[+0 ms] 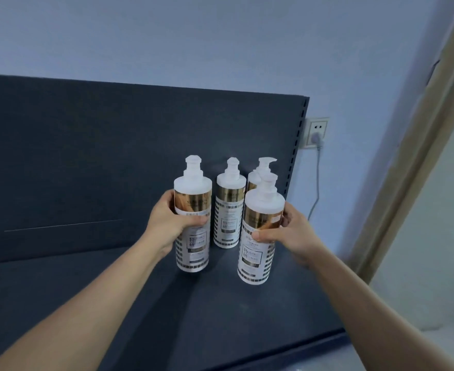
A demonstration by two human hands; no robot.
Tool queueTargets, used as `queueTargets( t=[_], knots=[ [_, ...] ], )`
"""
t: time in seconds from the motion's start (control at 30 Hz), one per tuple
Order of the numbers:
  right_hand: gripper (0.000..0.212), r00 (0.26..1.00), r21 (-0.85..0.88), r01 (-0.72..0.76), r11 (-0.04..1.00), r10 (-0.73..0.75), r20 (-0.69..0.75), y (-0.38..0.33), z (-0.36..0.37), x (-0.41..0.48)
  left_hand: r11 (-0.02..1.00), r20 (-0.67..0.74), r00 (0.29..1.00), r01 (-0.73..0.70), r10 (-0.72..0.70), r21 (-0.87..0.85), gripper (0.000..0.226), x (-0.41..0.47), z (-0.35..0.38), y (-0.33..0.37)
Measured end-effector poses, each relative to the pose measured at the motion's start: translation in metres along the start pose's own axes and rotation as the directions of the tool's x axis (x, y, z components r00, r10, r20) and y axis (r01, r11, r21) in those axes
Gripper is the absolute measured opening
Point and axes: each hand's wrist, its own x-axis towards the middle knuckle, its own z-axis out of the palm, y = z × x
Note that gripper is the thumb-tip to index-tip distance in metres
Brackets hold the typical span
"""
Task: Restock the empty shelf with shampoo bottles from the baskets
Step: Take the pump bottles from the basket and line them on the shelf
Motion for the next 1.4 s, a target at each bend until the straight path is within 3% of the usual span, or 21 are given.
queueTargets(
  t=[0.63,0.87,1.0,1.13,1.4],
  knots=[
    [0.066,0.999,0.062,-0.030,0.998,0.028,0.041,0.033,-0.026,0.055,0.994,-0.115,0.993,0.017,-0.004,0.106,0.074,0.049,0.013,-0.037],
    [0.070,0.999,-0.021,0.019,1.000,-0.018,0.046,0.036,-0.029,0.064,0.991,-0.076,0.997,-0.007,0.018,0.134,0.071,0.057,0.013,-0.042],
    [0.086,0.996,-0.154,0.050,0.987,-0.061,-0.066,0.053,-0.014,0.059,0.968,-0.020,0.999,-0.037,0.044,0.247,0.063,0.055,0.010,-0.041],
    [0.066,0.989,-0.195,0.037,0.980,-0.065,-0.136,0.060,-0.012,0.060,0.899,-0.021,0.998,-0.040,0.054,0.437,0.059,0.056,0.007,-0.042],
    [0.059,0.987,-0.202,0.070,0.977,-0.096,-0.125,0.061,-0.014,0.066,0.892,-0.045,0.995,-0.055,0.084,0.449,0.061,0.066,0.017,-0.044]
  ],
)
